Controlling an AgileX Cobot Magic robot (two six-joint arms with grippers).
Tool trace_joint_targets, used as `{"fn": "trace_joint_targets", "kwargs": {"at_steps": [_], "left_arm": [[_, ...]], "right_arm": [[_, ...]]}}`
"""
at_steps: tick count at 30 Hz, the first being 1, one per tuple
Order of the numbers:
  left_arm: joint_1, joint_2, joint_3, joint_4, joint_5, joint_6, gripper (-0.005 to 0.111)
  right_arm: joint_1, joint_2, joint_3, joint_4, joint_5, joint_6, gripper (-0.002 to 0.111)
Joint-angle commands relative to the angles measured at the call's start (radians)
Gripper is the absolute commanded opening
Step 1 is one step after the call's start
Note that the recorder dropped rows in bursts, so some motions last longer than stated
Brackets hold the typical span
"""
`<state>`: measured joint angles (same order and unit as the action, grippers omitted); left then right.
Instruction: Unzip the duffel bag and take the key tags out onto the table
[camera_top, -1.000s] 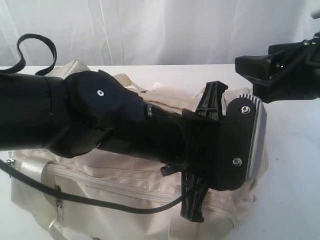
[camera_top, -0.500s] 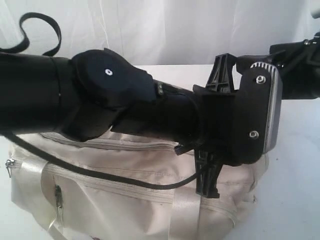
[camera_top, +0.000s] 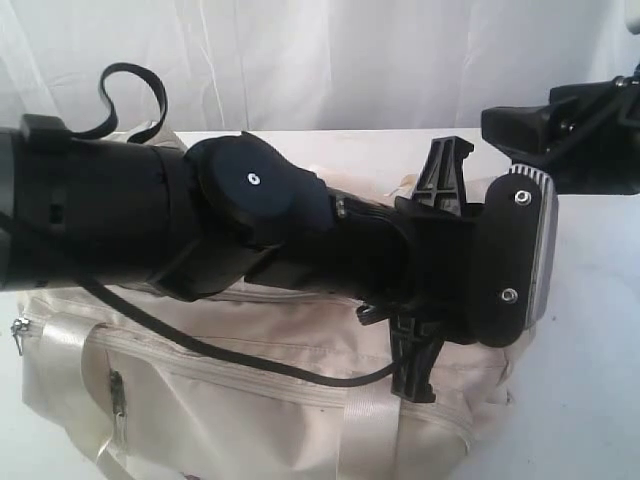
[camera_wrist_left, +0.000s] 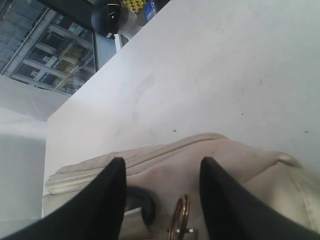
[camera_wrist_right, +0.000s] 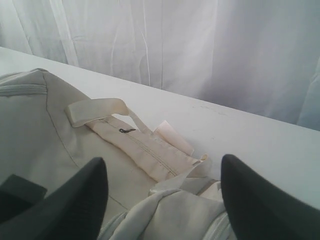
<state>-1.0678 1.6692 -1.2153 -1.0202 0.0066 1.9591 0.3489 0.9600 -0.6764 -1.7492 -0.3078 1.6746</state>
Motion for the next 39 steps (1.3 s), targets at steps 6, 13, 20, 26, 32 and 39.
{"fn": "trace_joint_targets", "kwargs": {"at_steps": [6, 13, 20, 26, 32, 39], "left_arm": [[0.002, 0.000, 0.000, -0.011, -0.012, 0.158, 0.051], [0.009, 0.000, 0.079, -0.011, -0.083, 0.158, 0.051], [0.009, 0.000, 0.103, -0.019, -0.146, 0.158, 0.049], [0.009, 0.000, 0.103, -0.085, -0.158, 0.158, 0.029], [0.009, 0.000, 0.103, -0.099, -0.164, 0.158, 0.014], [0.009, 0.000, 0.103, -0.156, -0.171, 0.158, 0.012]], "right_arm": [[-0.001, 0.000, 0.002, 0.005, -0.005, 0.004, 0.061], [-0.001, 0.000, 0.002, 0.005, -0.005, 0.004, 0.061], [-0.001, 0.000, 0.002, 0.005, -0.005, 0.004, 0.061], [-0.001, 0.000, 0.002, 0.005, -0.005, 0.004, 0.061], [-0.001, 0.000, 0.002, 0.005, -0.005, 0.004, 0.061], [-0.001, 0.000, 0.002, 0.005, -0.005, 0.004, 0.061]]}}
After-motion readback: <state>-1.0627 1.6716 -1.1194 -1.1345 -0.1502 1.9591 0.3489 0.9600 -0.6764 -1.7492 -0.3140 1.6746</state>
